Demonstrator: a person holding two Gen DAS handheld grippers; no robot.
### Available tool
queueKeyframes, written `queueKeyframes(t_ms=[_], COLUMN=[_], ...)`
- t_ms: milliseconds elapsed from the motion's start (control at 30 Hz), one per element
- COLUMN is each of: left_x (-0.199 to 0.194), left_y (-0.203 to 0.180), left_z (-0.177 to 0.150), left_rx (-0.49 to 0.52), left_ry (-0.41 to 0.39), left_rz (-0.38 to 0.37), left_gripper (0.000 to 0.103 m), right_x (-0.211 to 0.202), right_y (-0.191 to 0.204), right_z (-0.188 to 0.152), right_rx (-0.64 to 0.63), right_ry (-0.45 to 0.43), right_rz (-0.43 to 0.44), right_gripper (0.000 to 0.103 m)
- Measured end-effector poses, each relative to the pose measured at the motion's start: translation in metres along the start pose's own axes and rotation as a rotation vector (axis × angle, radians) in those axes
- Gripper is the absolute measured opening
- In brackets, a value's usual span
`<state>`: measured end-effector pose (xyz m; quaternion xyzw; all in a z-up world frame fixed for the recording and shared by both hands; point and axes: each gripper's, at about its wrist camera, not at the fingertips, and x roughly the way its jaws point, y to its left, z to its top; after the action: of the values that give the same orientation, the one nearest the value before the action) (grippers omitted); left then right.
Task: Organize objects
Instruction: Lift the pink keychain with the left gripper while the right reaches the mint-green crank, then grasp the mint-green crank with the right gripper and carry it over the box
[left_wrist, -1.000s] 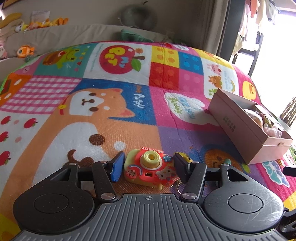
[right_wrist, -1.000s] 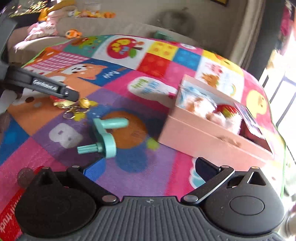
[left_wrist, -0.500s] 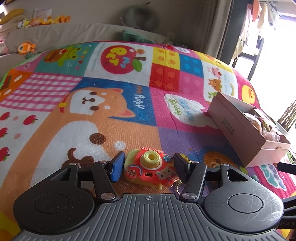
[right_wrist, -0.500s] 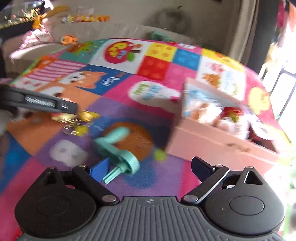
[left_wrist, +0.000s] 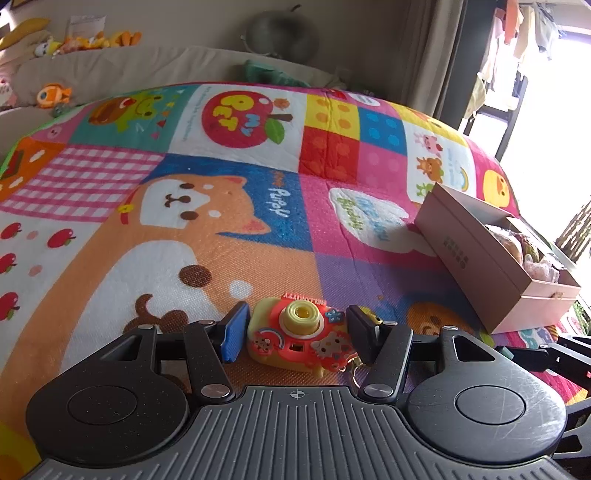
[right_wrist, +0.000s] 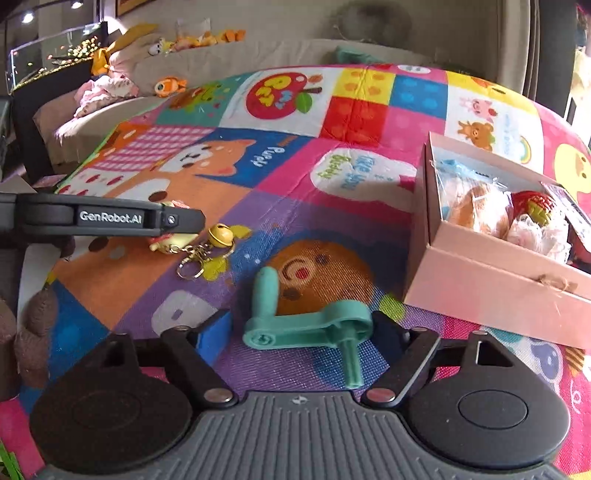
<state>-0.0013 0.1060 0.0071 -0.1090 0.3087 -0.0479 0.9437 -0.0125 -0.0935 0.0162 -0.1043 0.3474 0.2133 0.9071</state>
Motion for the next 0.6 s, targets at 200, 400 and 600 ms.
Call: queueKeyframes(t_ms=[200,400,600], left_x=[0.000,-0.008,-0.048], left_y=[-0.001,-0.009,-0.052], left_z=[0.000,-0.002,0.021], left_rx=[0.012,0.045,0.076], left_ry=[0.003,0.021,-0.030], left_rz=[0.009,0.003,-0.183], left_gripper=[0.063,0.062,0.061], right_x=[-0.035,-0.089,-0.139], right_y=[-0.006,-0.043,-0.090], right_z=[-0.005,-0.013,-0.026], right_rx=[-0.009,0.040,0.114], right_ry=[-0.050,-0.120,-0.227], right_rz=[0.017,-0.056,-0.168], right_gripper=[0.071,0.071,0.071])
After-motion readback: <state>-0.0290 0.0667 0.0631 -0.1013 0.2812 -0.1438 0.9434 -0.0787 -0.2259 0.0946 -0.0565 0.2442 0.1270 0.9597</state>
